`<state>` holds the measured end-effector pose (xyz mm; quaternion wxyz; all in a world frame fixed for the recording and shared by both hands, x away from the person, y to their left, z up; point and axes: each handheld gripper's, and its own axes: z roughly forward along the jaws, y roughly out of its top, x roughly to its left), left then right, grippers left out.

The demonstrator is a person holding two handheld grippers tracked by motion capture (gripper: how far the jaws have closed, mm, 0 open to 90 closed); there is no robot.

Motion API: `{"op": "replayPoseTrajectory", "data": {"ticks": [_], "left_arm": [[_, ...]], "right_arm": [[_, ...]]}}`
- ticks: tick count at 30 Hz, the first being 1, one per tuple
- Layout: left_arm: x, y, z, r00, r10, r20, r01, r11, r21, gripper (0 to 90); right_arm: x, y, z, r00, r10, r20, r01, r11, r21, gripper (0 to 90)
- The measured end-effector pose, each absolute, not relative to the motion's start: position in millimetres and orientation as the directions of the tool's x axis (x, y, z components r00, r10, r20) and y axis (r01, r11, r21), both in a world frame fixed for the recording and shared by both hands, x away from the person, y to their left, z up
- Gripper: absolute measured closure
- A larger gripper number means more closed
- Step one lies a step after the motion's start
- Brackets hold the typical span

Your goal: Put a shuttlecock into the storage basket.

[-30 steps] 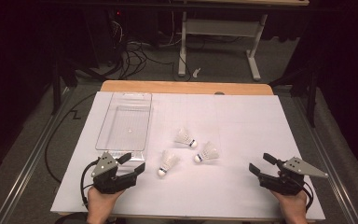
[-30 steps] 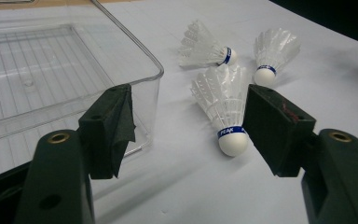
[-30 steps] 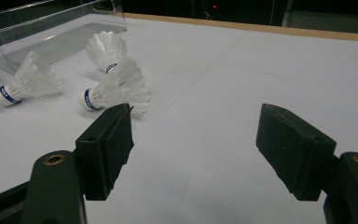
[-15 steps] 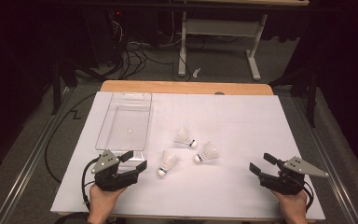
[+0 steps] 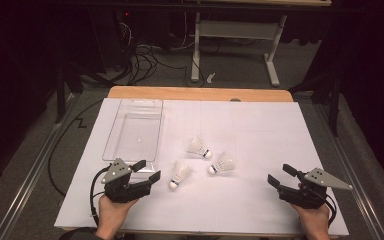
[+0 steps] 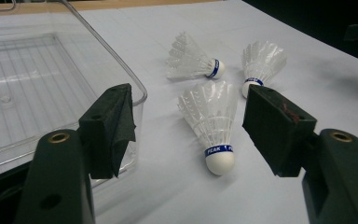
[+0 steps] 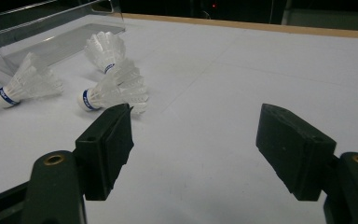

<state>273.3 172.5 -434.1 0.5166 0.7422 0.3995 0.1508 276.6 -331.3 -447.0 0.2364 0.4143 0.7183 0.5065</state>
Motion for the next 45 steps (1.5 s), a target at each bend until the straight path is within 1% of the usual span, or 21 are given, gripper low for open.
{"op": "replayPoseTrajectory", "data": {"ticks": [23,31,37,45], "left_arm": [[281.3,159.8,-428.0,0.659,0.729,-0.186,0.428,-0.161,0.889,34.3],[284.9,156.6,-427.8,0.666,0.715,-0.211,0.438,-0.147,0.887,34.4],[286.8,152.7,-426.0,0.669,0.711,-0.214,0.438,-0.145,0.887,34.4],[290.3,146.5,-423.8,0.675,0.709,-0.205,0.430,-0.151,0.890,34.5]], "right_arm": [[276.5,-331.4,-446.9,-0.547,0.834,0.078,0.353,0.145,0.924,27.6],[276.4,-331.4,-446.9,-0.547,0.833,0.077,0.352,0.145,0.925,27.6],[276.2,-331.3,-446.8,-0.547,0.833,0.079,0.353,0.143,0.925,27.5],[276.1,-331.2,-446.8,-0.547,0.833,0.080,0.352,0.142,0.925,27.5]]}}
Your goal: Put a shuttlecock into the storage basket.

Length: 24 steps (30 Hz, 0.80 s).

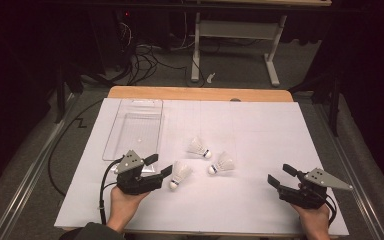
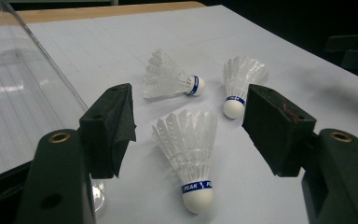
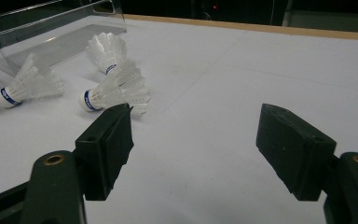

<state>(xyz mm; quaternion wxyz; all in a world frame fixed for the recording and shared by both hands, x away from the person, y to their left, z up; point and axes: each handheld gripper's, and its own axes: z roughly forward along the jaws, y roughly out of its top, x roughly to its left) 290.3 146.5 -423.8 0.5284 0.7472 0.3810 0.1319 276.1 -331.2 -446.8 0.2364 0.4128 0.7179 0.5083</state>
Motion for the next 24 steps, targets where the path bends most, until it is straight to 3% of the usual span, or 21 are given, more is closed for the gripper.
{"op": "replayPoseTrajectory", "data": {"ticks": [24], "left_arm": [[304.5,126.0,-418.1,0.700,0.683,-0.210,0.424,-0.160,0.891,34.6]], "right_arm": [[276.0,-331.5,-446.7,-0.549,0.832,0.078,0.350,0.143,0.926,27.5]]}}
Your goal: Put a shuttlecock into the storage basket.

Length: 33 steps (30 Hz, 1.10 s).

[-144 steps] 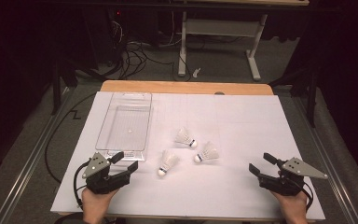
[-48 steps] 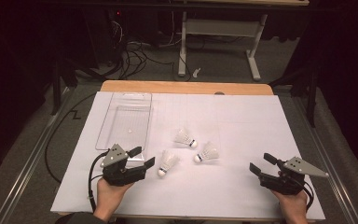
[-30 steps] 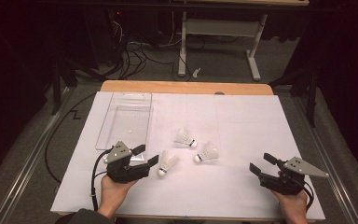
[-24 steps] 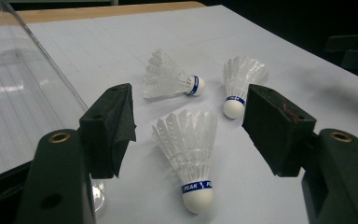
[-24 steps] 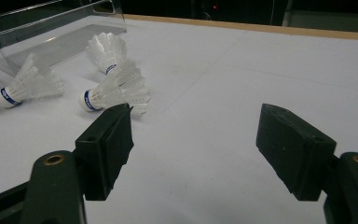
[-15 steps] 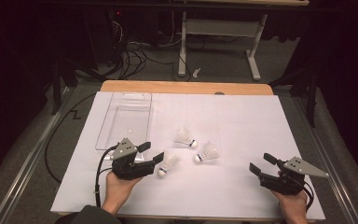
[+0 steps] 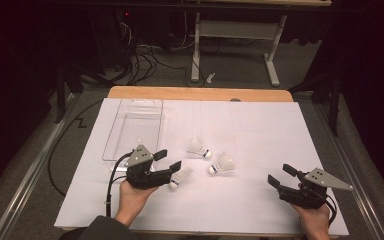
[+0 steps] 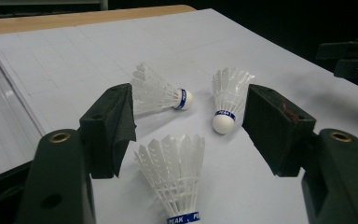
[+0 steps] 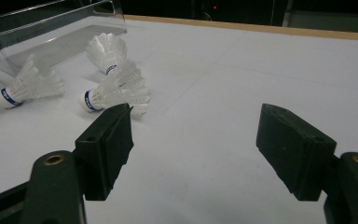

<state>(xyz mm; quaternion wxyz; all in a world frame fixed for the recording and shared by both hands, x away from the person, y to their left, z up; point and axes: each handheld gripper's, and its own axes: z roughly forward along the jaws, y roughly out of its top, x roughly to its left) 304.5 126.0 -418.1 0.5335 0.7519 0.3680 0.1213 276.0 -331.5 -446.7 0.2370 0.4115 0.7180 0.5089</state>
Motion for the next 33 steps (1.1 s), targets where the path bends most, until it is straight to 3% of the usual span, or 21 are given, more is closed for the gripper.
{"op": "replayPoseTrajectory", "data": {"ticks": [33], "left_arm": [[332.0,86.7,-408.3,0.718,0.664,-0.209,0.431,-0.189,0.882,35.4]], "right_arm": [[276.2,-331.5,-446.7,-0.553,0.829,0.080,0.349,0.143,0.926,27.4]]}}
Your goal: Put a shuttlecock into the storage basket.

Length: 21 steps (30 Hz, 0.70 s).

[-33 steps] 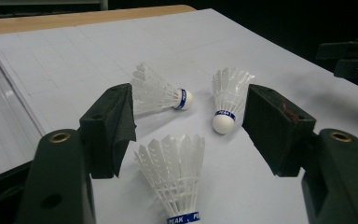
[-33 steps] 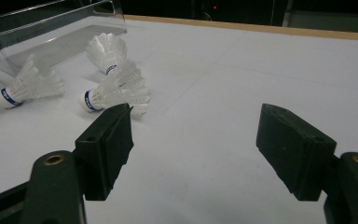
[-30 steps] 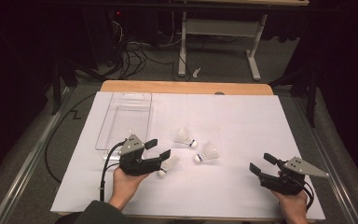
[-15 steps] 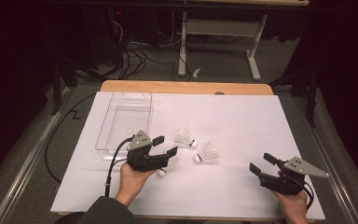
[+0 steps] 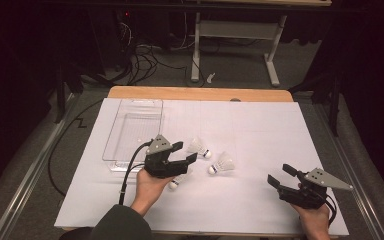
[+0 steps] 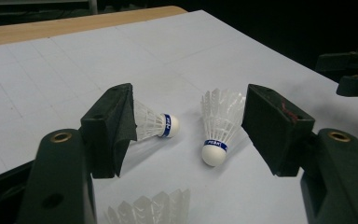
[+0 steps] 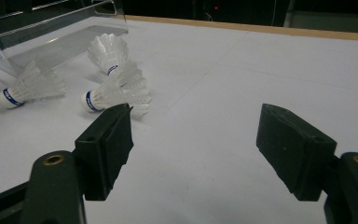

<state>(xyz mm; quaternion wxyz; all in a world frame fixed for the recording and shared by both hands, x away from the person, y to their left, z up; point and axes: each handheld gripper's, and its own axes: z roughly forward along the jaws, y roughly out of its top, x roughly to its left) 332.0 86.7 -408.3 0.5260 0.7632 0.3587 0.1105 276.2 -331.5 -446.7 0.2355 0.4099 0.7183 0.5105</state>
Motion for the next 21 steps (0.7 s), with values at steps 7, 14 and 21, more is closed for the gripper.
{"op": "replayPoseTrajectory", "data": {"ticks": [7,14,21], "left_arm": [[336.5,80.7,-401.5,0.717,0.667,-0.205,0.445,-0.211,0.870,35.5],[337.5,77.9,-395.5,0.707,0.686,-0.172,0.463,-0.265,0.846,36.3],[339.3,74.5,-389.8,0.706,0.695,-0.137,0.492,-0.342,0.801,39.0]], "right_arm": [[276.6,-331.5,-446.8,-0.553,0.829,0.081,0.350,0.143,0.926,27.3],[276.7,-331.5,-446.8,-0.555,0.828,0.082,0.349,0.143,0.926,27.3],[276.6,-331.3,-446.7,-0.557,0.827,0.082,0.348,0.143,0.926,27.2]]}}
